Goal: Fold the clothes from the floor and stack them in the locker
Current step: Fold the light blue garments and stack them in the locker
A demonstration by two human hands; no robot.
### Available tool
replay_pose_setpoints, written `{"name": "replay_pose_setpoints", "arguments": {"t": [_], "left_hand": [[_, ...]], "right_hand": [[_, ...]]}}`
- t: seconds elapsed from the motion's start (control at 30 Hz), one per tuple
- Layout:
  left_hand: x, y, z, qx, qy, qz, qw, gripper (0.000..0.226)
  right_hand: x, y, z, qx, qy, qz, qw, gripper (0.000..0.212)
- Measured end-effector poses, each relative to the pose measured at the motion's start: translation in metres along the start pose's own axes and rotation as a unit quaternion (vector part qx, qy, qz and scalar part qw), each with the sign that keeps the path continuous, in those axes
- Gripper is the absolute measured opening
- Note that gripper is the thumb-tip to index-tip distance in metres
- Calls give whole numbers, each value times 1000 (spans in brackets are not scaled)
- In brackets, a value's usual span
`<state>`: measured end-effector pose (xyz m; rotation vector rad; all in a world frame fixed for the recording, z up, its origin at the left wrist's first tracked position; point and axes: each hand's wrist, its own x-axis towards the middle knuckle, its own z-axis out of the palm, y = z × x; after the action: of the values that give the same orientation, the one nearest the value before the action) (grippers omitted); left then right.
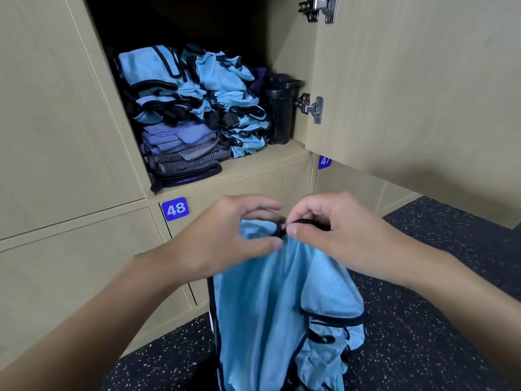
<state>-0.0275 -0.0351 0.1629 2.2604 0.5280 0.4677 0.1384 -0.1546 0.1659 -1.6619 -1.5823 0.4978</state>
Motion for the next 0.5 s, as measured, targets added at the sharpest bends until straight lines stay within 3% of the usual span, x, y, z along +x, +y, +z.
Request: {"name": "replay_pose_setpoints", "arguments": {"t": [0.2,0.37,0.5], "left_hand": [[5,2,3,-7,-7,16,1000,3],[7,-8,-14,144,85,-30,985,13],[5,-10,-16,139,98,-48,984,13]], "right_hand": [[1,-2,2,9,-6,-7,1000,6],[2,1,-6,29,22,5,999,9],[1,-3,-9,28,40,0,999,16]]}}
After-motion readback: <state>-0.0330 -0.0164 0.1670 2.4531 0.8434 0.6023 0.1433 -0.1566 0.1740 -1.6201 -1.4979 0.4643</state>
